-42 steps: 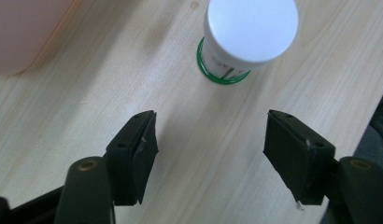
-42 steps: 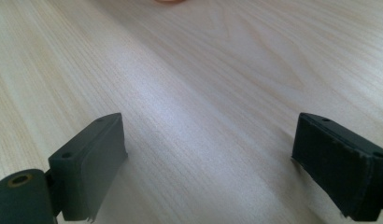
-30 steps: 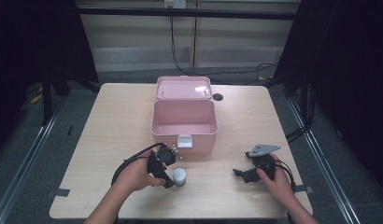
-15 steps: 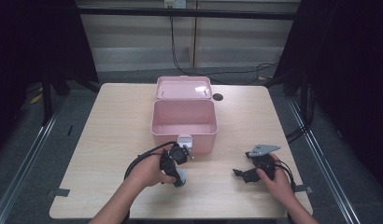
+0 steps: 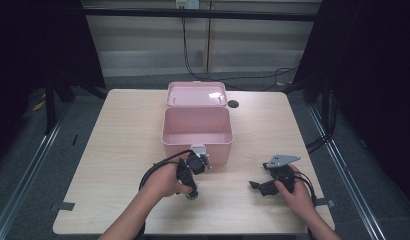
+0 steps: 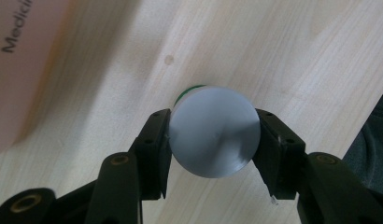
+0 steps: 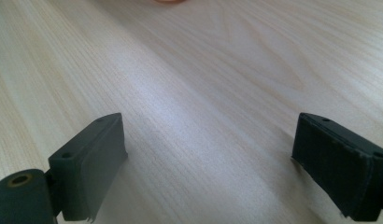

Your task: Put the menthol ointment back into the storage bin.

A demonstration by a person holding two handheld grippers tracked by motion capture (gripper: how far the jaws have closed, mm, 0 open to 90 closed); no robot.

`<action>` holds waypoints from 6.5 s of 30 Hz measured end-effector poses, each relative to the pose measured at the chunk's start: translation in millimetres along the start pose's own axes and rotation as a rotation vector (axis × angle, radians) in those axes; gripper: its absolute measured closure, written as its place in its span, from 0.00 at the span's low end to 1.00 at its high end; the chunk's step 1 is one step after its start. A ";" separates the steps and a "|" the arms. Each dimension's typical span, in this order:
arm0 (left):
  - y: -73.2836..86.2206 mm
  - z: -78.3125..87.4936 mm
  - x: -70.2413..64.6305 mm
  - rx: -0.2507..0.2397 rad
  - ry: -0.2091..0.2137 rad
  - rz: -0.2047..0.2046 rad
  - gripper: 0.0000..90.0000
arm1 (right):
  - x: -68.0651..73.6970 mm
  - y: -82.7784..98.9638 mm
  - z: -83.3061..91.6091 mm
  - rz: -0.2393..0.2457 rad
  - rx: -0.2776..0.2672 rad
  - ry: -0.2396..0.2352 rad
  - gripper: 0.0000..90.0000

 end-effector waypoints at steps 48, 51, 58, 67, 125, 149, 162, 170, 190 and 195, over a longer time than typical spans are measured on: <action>-39.1 105.5 10.8 -0.024 0.054 0.096 0.56 | 0.0 -0.2 0.0 -0.001 0.000 0.002 0.10; -42.3 109.4 11.7 -0.021 0.055 0.099 0.56 | 0.0 -0.2 0.0 -0.001 0.000 0.002 0.10; -56.8 125.0 18.2 -0.037 0.074 0.099 0.56 | 0.0 -0.2 0.0 -0.001 0.000 0.002 0.10; -66.9 139.3 28.7 -0.047 0.064 0.104 0.56 | 0.0 -0.2 0.1 -0.002 0.000 0.002 0.10; -93.5 111.5 130.2 -0.102 -0.112 0.646 0.56 | -0.1 0.0 0.2 0.002 0.002 0.000 0.10; -91.4 81.3 153.6 -0.119 -0.129 0.757 0.56 | 0.1 -0.1 0.1 0.000 0.002 0.001 0.10; -93.4 68.7 159.0 -0.109 -0.140 0.761 0.56 | 0.0 -0.1 0.1 0.001 0.002 0.001 0.10; -92.8 60.5 162.8 -0.108 -0.154 0.759 0.56 | -0.3 -0.1 0.0 0.004 0.000 0.000 0.10; -85.5 41.9 174.1 -0.118 -0.204 0.799 0.56 | -0.3 -0.2 0.1 0.002 -0.002 0.003 0.10; -86.3 37.3 174.0 -0.133 -0.213 0.810 0.56 | -0.2 -0.2 0.0 0.001 -0.001 0.001 0.10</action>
Point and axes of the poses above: each handheld gripper's, and its own axes: z roughly backward along the jaws, y roughly out of its underside, x roughly to its left, the point moved 4 cm from there along -z, roughly forward along the jaws, and after that the axes turned 4 degrees about -x, right-handed, at the moved point
